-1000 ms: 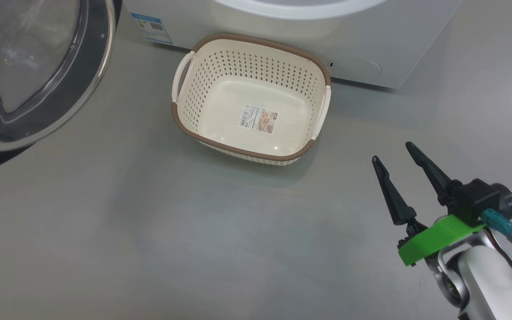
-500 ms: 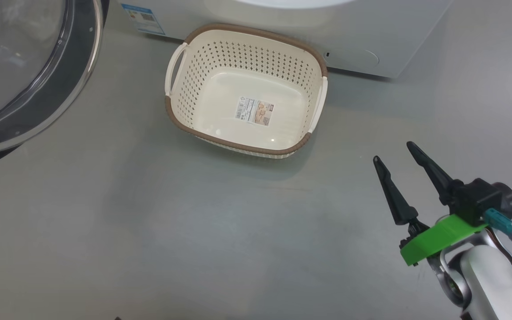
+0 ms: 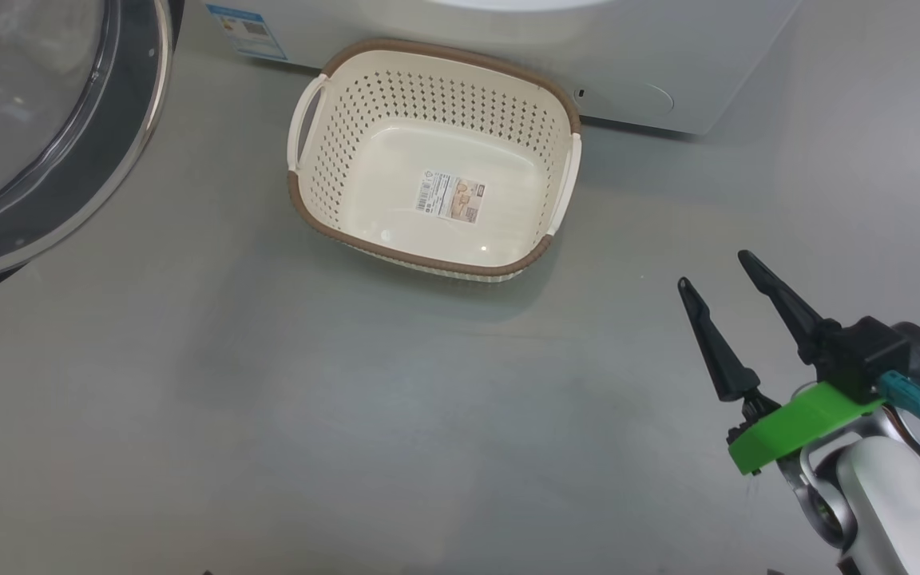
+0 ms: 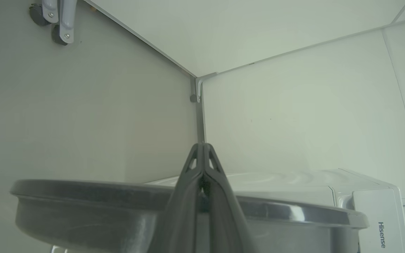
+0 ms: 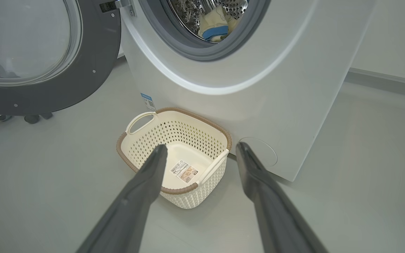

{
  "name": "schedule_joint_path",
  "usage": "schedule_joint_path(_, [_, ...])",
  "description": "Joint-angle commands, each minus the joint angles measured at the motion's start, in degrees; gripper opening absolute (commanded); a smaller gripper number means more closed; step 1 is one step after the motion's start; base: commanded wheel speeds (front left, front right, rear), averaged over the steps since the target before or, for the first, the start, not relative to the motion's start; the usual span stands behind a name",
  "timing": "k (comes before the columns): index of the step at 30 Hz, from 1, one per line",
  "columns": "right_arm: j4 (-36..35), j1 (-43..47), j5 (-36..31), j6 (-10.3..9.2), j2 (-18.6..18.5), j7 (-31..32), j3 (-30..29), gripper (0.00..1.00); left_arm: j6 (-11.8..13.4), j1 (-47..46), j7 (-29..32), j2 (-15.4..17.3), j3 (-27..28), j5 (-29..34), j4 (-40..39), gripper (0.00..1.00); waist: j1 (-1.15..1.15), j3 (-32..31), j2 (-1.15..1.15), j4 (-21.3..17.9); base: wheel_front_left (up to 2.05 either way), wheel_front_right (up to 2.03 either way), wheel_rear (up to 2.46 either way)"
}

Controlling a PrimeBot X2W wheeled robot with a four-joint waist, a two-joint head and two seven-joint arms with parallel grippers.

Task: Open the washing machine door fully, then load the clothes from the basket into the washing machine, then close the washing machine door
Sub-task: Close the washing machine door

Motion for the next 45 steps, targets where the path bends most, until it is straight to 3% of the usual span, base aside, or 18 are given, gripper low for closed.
schedule_joint_path(1, [-1.83,-0.80,-0.51,0.25,-0.97,-0.37,0.69,1.00,2.92,-0.75,0.70,4.53,0.87,-0.33,-1.39,0.00,0.00,0.05,0.00,-0.09,0.00,0.00,0.00])
schedule_joint_path(33, [-1.86,1.14,-0.34,0.25,-2.98,-0.37,0.78,1.00,-3.65,-2.61,10.48,1.65,-2.38,-5.09,5.01,0.00,0.00,-3.98,0.00,-0.38,0.00,0.00,0.00])
schedule_joint_path(45, [-1.64,1.64,-0.40,0.25,-1.70,-0.37,0.60,1.00,-3.83,-0.96,13.40,-0.29,-5.83,-4.02,2.88,0.00,0.00,-5.53,0.00,-0.17,0.00,0.00,0.00])
